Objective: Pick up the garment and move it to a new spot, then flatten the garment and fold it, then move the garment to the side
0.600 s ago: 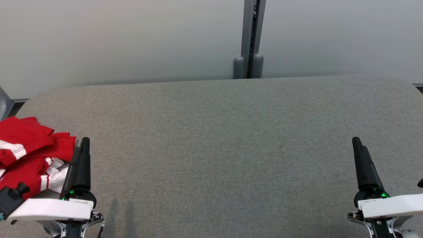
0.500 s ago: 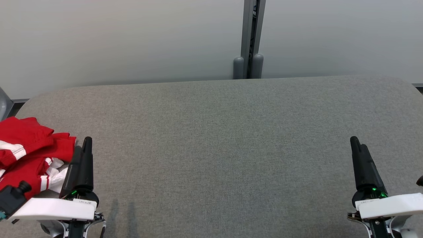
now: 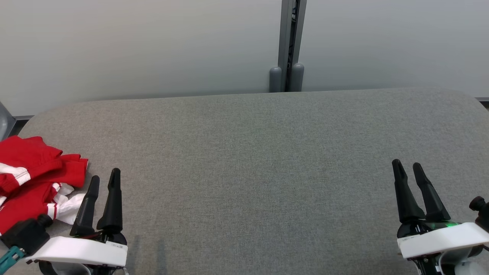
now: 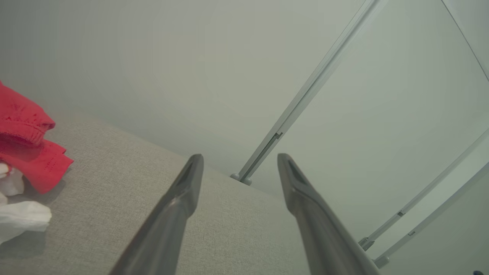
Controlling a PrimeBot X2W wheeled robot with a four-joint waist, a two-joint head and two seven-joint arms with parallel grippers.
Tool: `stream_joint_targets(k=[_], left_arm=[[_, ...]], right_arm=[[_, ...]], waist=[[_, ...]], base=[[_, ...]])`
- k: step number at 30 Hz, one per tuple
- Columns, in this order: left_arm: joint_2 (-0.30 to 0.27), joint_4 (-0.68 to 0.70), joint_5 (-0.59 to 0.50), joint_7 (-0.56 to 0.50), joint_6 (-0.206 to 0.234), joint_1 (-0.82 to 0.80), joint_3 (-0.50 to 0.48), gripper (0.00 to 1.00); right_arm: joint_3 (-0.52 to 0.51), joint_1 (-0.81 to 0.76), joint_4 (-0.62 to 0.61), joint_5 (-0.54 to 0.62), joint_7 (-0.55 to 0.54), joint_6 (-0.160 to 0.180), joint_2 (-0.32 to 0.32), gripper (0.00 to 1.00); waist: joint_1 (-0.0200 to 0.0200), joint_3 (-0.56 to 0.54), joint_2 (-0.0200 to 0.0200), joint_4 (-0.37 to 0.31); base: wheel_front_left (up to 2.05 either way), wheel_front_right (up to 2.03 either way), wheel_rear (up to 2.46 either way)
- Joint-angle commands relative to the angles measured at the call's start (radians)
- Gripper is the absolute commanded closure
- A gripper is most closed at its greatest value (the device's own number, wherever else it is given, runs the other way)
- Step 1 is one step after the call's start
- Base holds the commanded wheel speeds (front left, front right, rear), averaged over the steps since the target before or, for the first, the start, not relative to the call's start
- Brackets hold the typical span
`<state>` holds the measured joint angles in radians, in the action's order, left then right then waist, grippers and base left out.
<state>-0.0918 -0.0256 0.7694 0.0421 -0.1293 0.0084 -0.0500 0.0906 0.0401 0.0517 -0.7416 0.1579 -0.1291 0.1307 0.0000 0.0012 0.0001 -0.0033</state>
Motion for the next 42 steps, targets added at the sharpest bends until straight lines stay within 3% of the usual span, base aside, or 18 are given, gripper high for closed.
stream_joint_targets(k=[1, 15, 42], left_arm=[[-0.014, 0.008, -0.040, 0.012, -0.001, -0.004, 0.005, 0.00], [-0.013, -0.071, -0.213, 0.066, 0.004, 0.012, 0.036, 0.00], [-0.020, -0.149, -0.465, 0.153, 0.024, 0.000, 0.065, 0.00]], right_arm=[[0.001, 0.022, -0.006, 0.044, 0.010, -0.002, 0.012, 0.00], [-0.017, 0.017, 0.056, 0.271, 0.034, -0.002, 0.005, 0.00], [-0.037, 0.036, 0.175, 0.521, 0.075, -0.002, -0.014, 0.00]], waist=[[0.0000, -0.001, -0.0001, 0.000], [0.0000, -0.009, -0.0001, -0.005], [0.0000, -0.016, -0.0001, -0.006]], base=[[0.00, 0.00, 0.00], [0.00, 0.00, 0.00], [0.00, 0.00, 0.00]])
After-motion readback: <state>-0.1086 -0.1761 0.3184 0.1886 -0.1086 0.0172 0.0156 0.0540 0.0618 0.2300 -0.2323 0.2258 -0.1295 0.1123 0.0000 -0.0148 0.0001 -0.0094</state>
